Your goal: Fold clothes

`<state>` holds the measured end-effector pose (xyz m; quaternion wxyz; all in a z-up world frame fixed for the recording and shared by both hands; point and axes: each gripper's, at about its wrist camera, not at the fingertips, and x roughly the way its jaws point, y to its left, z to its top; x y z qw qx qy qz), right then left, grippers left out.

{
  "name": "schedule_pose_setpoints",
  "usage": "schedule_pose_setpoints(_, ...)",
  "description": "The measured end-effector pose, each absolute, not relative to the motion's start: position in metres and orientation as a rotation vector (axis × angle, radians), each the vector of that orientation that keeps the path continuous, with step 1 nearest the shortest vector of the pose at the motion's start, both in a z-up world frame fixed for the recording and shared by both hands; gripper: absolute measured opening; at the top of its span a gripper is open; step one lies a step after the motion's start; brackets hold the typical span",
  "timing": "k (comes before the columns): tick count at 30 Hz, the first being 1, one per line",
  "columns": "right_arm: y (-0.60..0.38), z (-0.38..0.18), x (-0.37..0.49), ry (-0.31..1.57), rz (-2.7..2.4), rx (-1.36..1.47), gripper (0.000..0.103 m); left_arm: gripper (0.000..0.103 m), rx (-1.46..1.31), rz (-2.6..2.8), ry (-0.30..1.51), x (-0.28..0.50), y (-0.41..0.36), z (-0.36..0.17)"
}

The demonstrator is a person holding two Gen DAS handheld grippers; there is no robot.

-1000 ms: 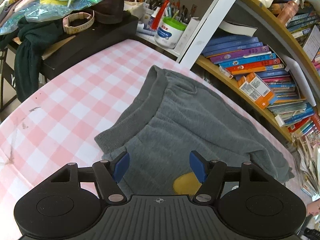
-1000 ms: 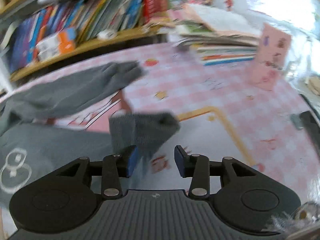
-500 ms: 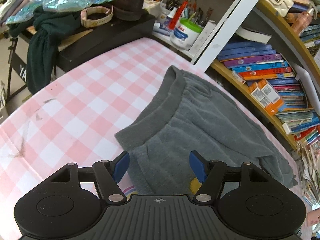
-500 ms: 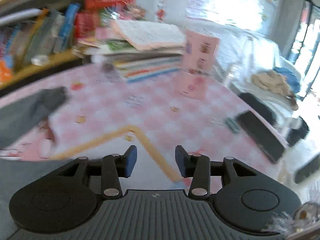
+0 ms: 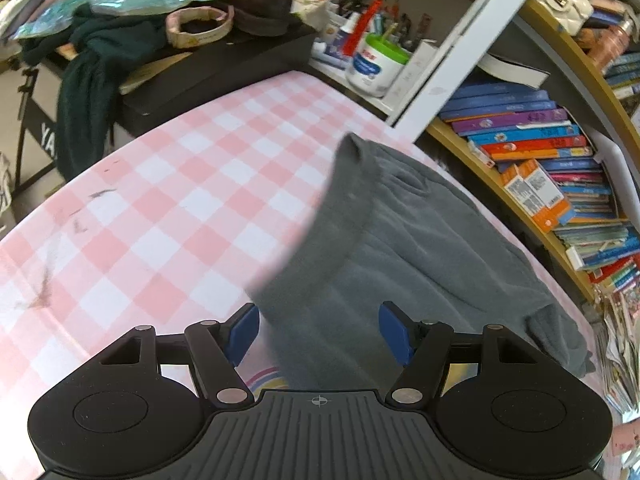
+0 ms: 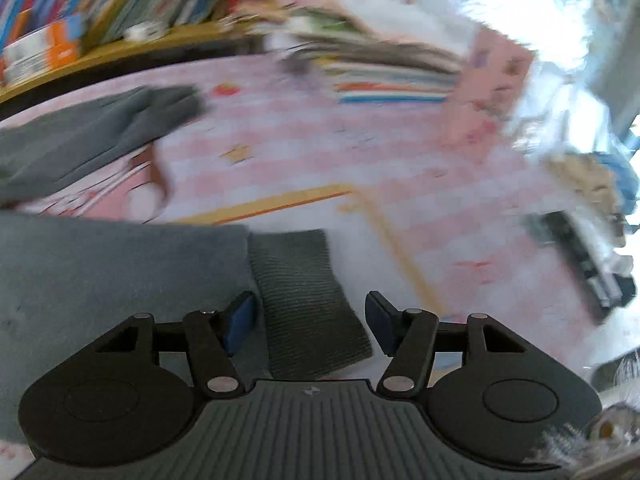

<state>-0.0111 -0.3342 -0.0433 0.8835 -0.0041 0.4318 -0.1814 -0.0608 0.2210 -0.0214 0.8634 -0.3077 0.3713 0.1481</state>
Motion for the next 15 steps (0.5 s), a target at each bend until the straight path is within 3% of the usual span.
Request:
schedule_pose_setpoints(9,-0.327,-0.033,-0.014,0.830,-0.351,-0.046,0.054,0.066,-0.610,0.277,0.800,-0.062,0.211,-0.026)
schedule_pose_setpoints(10,-0.325,-0.035,-0.014,0.845,-0.334,-0.038,0.050,0.065,-0.596,0.266,0.802,-0.061,0.208,-0.025)
schedule_pose_setpoints(12,-0.323,-0.043,-0.014,0.891,-0.300,-0.010,0.016,0.064,-0.560,0.253,0.807,-0.059,0.202,-0.025)
schedule_pose_setpoints(15,-0.322,-0.053,-0.018,0.945,-0.267,0.029,0.011,0.060,-0.506,0.248,0.816,-0.057,0.194,-0.026)
